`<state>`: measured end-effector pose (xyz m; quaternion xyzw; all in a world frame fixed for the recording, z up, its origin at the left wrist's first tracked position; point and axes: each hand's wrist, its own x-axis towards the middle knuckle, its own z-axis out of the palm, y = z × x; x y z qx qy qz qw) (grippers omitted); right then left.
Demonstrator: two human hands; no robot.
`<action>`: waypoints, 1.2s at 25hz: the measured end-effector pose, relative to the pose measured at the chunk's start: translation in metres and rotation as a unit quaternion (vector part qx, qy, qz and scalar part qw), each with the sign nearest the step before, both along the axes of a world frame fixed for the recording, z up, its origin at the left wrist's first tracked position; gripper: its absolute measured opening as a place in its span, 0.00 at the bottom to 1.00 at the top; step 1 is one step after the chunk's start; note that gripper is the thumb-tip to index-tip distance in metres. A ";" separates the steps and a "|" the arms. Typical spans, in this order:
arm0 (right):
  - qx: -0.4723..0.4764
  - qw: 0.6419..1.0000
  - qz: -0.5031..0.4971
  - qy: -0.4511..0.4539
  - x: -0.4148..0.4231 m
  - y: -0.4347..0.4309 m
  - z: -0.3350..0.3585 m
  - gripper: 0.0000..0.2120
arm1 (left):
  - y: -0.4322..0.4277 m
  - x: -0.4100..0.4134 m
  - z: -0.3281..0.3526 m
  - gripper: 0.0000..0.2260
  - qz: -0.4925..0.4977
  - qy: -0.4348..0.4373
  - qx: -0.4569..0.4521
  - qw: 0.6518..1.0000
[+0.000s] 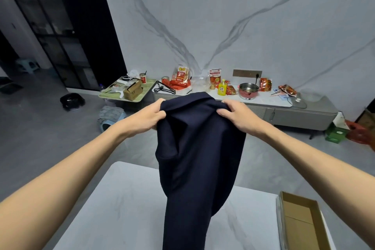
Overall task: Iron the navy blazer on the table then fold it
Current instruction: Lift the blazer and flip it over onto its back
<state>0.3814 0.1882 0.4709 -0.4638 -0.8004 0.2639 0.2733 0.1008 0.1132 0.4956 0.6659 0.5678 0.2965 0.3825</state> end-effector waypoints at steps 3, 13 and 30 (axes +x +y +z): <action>0.025 0.997 0.037 -0.056 -0.010 -0.001 0.027 0.07 | 0.007 -0.010 -0.013 0.16 0.066 0.000 0.005 0.998; 0.049 0.996 -0.002 -0.076 -0.033 -0.010 0.077 0.09 | 0.014 -0.009 -0.024 0.12 0.241 -0.242 0.001 0.940; 0.131 0.979 -0.135 -0.076 -0.029 0.028 0.025 0.10 | 0.002 -0.035 -0.019 0.16 0.137 0.121 0.044 0.982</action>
